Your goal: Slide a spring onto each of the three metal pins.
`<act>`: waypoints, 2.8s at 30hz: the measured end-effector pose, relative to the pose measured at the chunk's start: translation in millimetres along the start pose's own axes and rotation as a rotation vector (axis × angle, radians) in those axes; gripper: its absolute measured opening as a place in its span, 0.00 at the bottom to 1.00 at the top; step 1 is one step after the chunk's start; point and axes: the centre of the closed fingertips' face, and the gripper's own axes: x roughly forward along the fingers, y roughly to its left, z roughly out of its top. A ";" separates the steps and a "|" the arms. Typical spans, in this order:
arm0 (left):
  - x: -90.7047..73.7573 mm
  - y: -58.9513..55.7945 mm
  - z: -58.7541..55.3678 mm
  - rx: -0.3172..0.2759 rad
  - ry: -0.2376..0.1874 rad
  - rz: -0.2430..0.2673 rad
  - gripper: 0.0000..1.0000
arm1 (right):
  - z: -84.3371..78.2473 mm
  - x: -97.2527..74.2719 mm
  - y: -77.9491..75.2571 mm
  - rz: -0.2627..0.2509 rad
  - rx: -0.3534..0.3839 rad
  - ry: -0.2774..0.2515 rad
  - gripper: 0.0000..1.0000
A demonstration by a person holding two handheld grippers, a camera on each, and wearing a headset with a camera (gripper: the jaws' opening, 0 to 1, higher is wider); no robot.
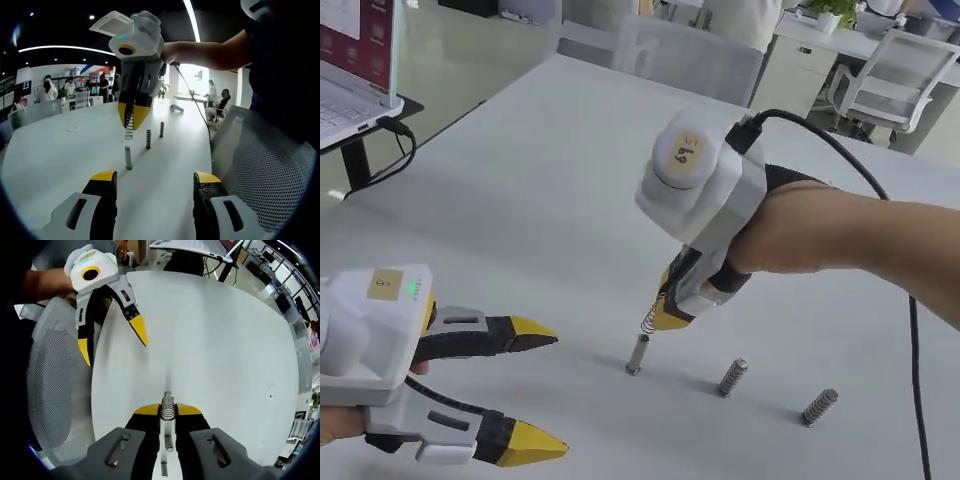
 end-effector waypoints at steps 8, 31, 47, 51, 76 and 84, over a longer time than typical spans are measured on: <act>-1.1 -0.6 -2.2 -0.006 0.002 0.001 0.57 | -7.8 13.4 -5.0 0.019 0.011 0.038 0.08; -3.5 5.0 -4.3 -0.015 0.002 0.012 0.58 | -8.8 35.3 -8.5 0.035 -0.001 0.064 0.08; -2.5 4.5 -5.5 -0.020 0.004 0.013 0.58 | -14.6 64.8 -5.4 0.034 0.006 0.077 0.08; -2.7 4.6 -5.1 -0.019 0.002 0.016 0.58 | -15.3 69.5 -5.4 0.032 0.004 0.082 0.08; -0.4 2.4 -6.4 -0.022 0.012 0.007 0.58 | -18.6 76.3 -5.2 0.021 0.040 0.053 0.13; 1.5 2.4 -5.5 -0.022 0.017 0.001 0.58 | -23.9 72.2 -8.8 0.019 0.076 0.030 0.18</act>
